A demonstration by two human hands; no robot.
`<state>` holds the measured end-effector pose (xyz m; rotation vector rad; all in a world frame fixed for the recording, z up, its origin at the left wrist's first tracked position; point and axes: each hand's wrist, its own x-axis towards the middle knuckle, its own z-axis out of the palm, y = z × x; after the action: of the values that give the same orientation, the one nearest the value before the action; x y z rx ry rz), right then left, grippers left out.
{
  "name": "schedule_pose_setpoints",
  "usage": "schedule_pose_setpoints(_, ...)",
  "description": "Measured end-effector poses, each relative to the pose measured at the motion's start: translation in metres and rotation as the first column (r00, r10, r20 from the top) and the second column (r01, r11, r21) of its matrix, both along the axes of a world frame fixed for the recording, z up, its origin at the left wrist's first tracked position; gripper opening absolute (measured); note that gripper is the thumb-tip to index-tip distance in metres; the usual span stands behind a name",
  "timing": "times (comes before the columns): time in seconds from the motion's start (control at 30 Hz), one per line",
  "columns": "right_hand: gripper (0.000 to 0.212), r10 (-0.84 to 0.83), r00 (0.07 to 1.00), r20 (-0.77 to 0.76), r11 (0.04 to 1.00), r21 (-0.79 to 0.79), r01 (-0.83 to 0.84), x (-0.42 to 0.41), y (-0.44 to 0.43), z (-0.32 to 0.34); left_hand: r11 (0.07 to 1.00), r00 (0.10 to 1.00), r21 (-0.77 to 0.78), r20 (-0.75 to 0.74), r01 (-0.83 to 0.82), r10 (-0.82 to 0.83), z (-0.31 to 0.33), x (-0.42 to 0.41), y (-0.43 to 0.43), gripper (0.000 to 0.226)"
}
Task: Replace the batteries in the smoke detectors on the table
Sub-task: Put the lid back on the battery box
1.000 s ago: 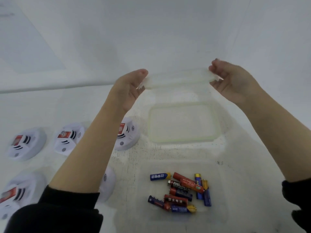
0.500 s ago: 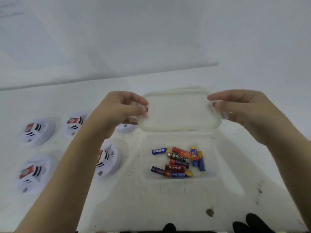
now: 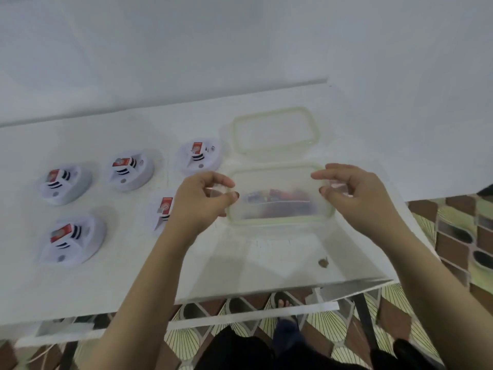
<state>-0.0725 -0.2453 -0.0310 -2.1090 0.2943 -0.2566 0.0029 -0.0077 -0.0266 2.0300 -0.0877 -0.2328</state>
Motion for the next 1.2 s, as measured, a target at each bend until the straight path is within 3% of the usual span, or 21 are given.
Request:
schedule_pose_setpoints(0.27, 0.036, 0.075, 0.993, 0.088, 0.997, 0.022, -0.077, -0.006, 0.01, -0.029, 0.971, 0.999, -0.236, -0.027, 0.036, -0.043, -0.016, -0.008, 0.0, 0.021)
schedule_pose_setpoints(0.33, 0.03, 0.088, 0.991, 0.101, 0.996, -0.009, -0.087, -0.009, 0.011, -0.031, 0.983, 0.994, -0.154, 0.058, 0.102, -0.094, -0.017, -0.013, -0.002, 0.023)
schedule_pose_setpoints(0.4, 0.059, 0.207, 0.974, 0.091, 0.972, -0.132, -0.194, -0.013, 0.007, -0.034, 0.971, 0.96, 0.038, 0.148, 0.235, -0.238, -0.016, -0.02, -0.004, 0.036)
schedule_pose_setpoints(0.47, 0.085, 0.31, 0.949, 0.048, 0.928, -0.232, -0.291, -0.014, 0.003, -0.037, 0.91, 0.907, 0.191, 0.141, 0.367, -0.396, -0.017, -0.025, -0.006, 0.069)
schedule_pose_setpoints(0.53, 0.091, 0.332, 0.941, 0.059, 0.914, -0.265, -0.306, -0.013, 0.001, -0.04, 0.879, 0.885, 0.269, 0.149, 0.393, -0.441, -0.022, -0.028, -0.008, 0.086)
schedule_pose_setpoints(0.73, 0.076, 0.287, 0.937, 0.201, 0.922, -0.323, -0.213, -0.008, 0.003, -0.051, 0.936, 0.845, 0.232, 0.412, 0.264, -0.341, -0.046, -0.027, -0.014, 0.073)
schedule_pose_setpoints(0.93, 0.073, 0.298, 0.942, 0.152, 0.875, -0.438, -0.206, -0.009, 0.003, -0.045, 0.92, 0.833, 0.259, 0.404, 0.292, -0.378, -0.046, -0.026, -0.011, 0.075)
schedule_pose_setpoints(1.1, 0.06, 0.417, 0.904, 0.093, 0.836, -0.429, -0.341, -0.019, 0.003, -0.025, 0.86, 0.794, 0.37, 0.37, 0.351, -0.483, -0.027, -0.014, 0.004, 0.071)
schedule_pose_setpoints(1.2, 0.052, 0.482, 0.873, 0.082, 0.778, -0.498, -0.383, -0.034, 0.003, -0.02, 0.895, 0.767, 0.374, 0.492, 0.242, -0.412, -0.025, -0.019, 0.014, 0.061)
